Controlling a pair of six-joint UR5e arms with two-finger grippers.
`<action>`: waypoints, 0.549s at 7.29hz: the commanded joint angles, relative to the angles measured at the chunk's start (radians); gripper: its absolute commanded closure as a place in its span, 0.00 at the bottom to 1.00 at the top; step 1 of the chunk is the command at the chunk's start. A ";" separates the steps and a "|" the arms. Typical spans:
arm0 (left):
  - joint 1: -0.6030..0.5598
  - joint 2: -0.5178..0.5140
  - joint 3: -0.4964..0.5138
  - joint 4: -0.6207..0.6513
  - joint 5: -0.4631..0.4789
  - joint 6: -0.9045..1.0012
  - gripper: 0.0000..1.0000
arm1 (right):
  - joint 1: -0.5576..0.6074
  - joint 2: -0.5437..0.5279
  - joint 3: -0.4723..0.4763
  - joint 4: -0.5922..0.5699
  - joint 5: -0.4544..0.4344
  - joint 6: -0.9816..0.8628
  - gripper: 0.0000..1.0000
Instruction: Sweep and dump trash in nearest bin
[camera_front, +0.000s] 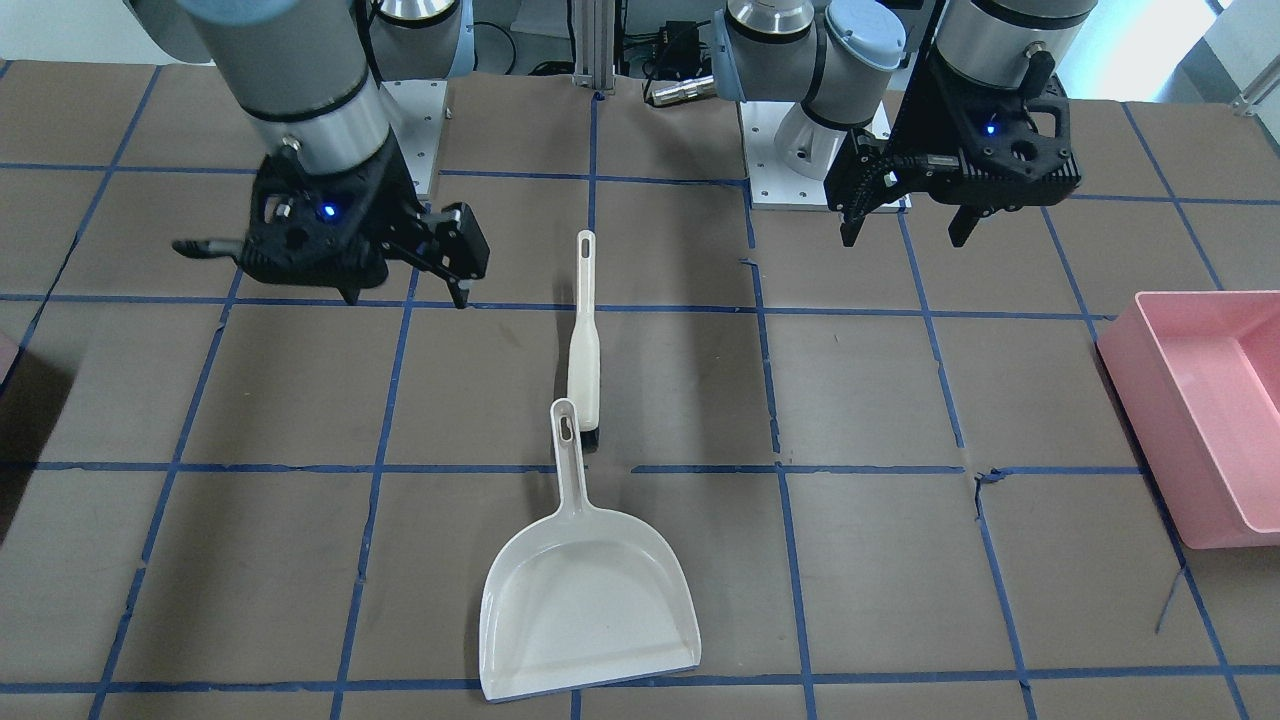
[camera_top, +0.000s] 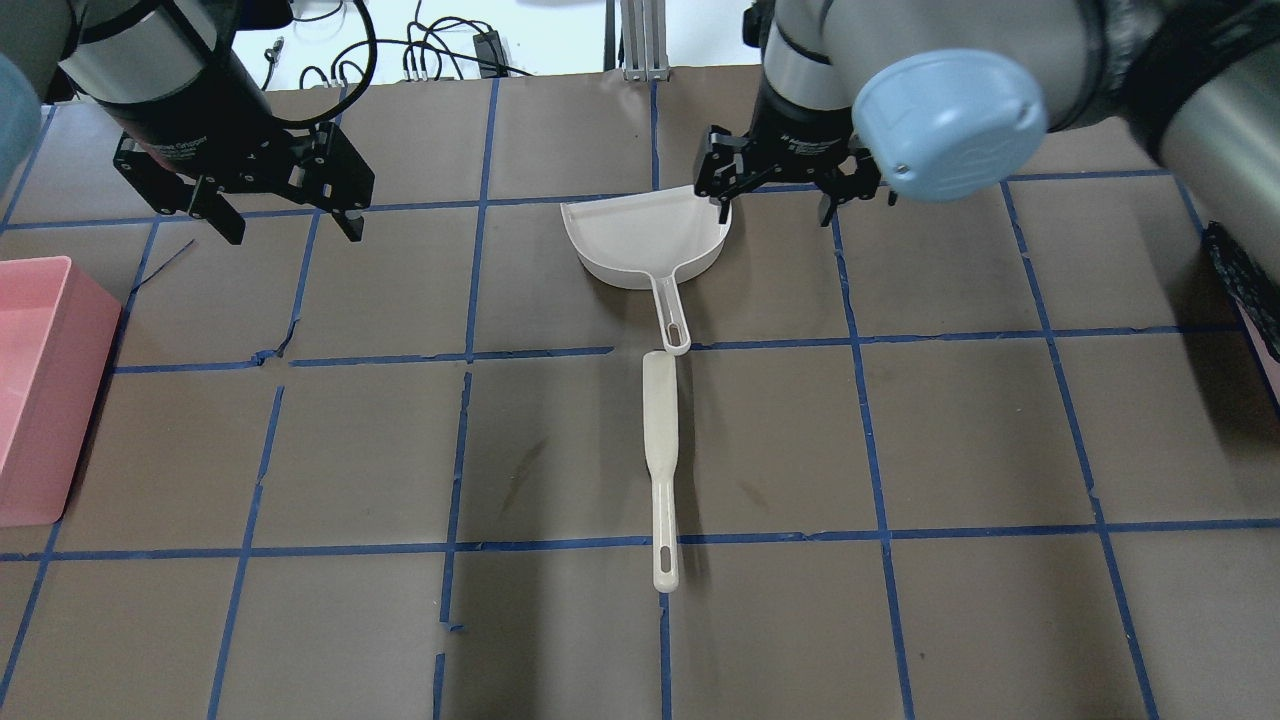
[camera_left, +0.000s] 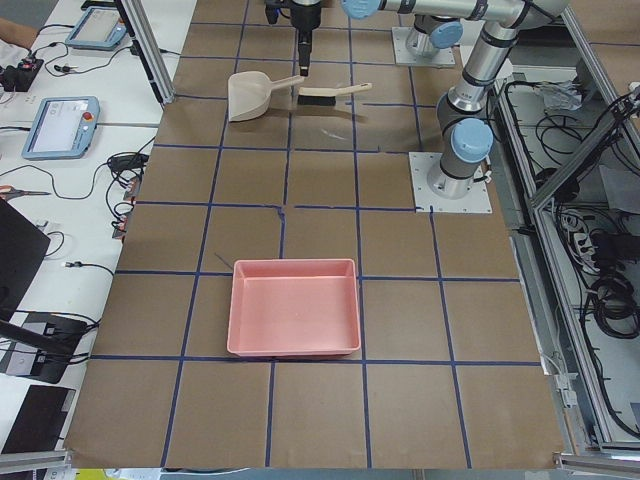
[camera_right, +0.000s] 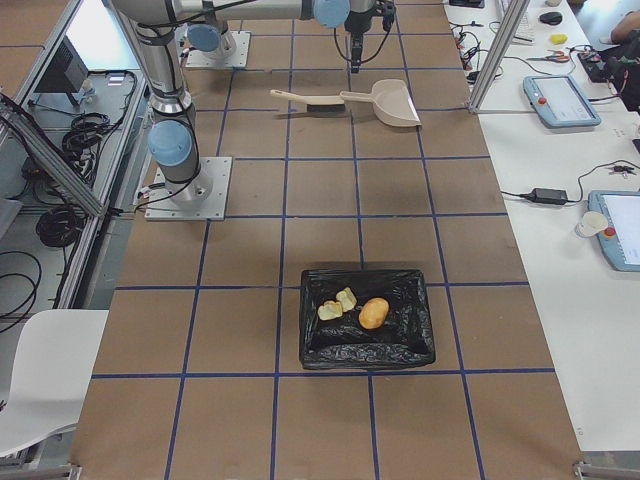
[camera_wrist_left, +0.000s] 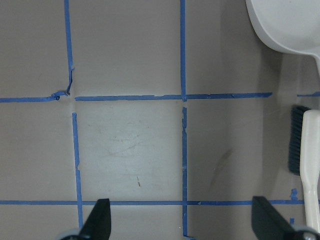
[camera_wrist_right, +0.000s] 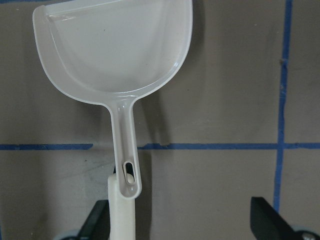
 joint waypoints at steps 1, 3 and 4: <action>0.000 0.002 -0.002 0.000 0.002 0.001 0.00 | -0.018 -0.089 0.003 0.070 -0.016 -0.008 0.00; -0.002 0.002 -0.004 -0.001 0.001 0.000 0.00 | -0.008 -0.092 0.006 0.071 -0.017 -0.008 0.00; -0.002 0.002 -0.002 0.000 0.001 0.001 0.00 | -0.011 -0.092 0.006 0.077 -0.017 -0.008 0.00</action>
